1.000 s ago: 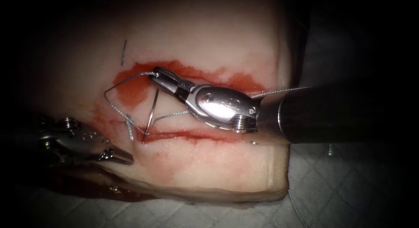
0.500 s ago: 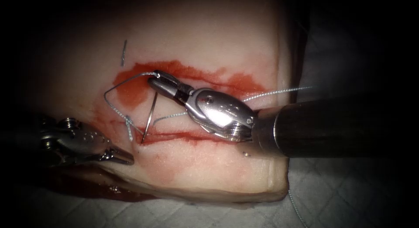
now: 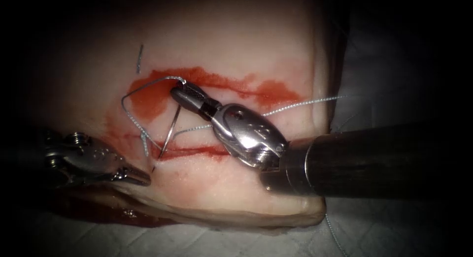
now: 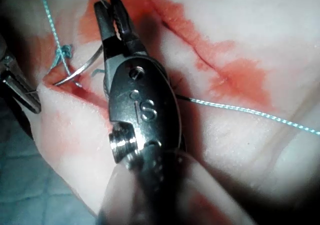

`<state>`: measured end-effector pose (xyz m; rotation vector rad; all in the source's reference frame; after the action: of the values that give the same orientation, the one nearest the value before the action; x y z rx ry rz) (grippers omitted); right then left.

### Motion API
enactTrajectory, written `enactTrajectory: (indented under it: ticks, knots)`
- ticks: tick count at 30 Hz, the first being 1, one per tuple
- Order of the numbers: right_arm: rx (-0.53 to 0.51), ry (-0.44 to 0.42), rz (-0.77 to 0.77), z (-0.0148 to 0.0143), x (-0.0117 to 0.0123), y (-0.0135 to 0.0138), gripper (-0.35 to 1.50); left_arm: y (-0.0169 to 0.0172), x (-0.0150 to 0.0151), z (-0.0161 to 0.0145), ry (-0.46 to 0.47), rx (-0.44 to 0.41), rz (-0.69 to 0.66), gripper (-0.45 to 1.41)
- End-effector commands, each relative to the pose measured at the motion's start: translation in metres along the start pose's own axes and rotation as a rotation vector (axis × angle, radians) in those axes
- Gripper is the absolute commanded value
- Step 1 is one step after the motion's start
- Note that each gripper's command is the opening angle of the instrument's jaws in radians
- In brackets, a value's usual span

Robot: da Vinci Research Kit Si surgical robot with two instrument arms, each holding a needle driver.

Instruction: Wound Closure

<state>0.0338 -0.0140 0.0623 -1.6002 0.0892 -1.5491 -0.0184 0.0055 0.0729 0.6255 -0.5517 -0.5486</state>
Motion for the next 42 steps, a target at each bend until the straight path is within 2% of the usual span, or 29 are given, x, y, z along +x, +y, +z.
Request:
enactTrajectory:
  ticks: [1, 4, 7, 9, 14, 19, 20, 25, 42]
  knots:
    - [0.002, 0.002, 0.012, 0.0007, 0.0007, 0.0003, -0.35, 0.0001, -0.0001, 0.0001, -0.012, 0.007, -0.003, -0.05]
    - [0.005, 0.018, 0.042, 0.0005, 0.0011, 0.0002, -0.35, 0.0002, 0.0004, -0.0021, -0.026, 0.052, 0.05, 0.41]
    - [-0.005, 0.032, 0.072, 0.0004, 0.0017, 0.0001, -0.35, 0.0006, 0.0, -0.0045, -0.032, 0.08, 0.137, 0.69]
    - [-0.011, 0.034, 0.118, 0.0004, 0.0018, 0.0001, -0.35, 0.0009, -0.0008, -0.0054, -0.033, 0.074, 0.315, 0.83]
    - [-0.01, 0.036, 0.178, 0.0004, 0.0018, -0.0001, -0.35, 0.0003, -0.0017, -0.0051, -0.079, 0.065, 0.746, 0.74]
    - [-0.01, 0.037, 0.23, 0.0004, 0.0019, -0.0001, -0.35, -0.0002, -0.0027, -0.0039, -0.238, 0.074, 1.119, 0.61]
    - [-0.011, 0.035, 0.254, 0.0004, 0.0019, -0.0001, -0.35, -0.0002, -0.0028, -0.0038, -0.266, 0.081, 1.151, 0.59]
    - [-0.015, 0.032, 0.368, 0.0002, 0.0026, 0.0, -0.35, -0.0002, -0.0032, -0.0035, -0.364, 0.085, 1.219, 0.59]
    - [-0.044, 0.09, 0.721, -0.0006, 0.0034, 0.0017, -0.35, -0.0005, -0.0043, -0.0044, -0.392, 0.125, 1.279, 0.66]
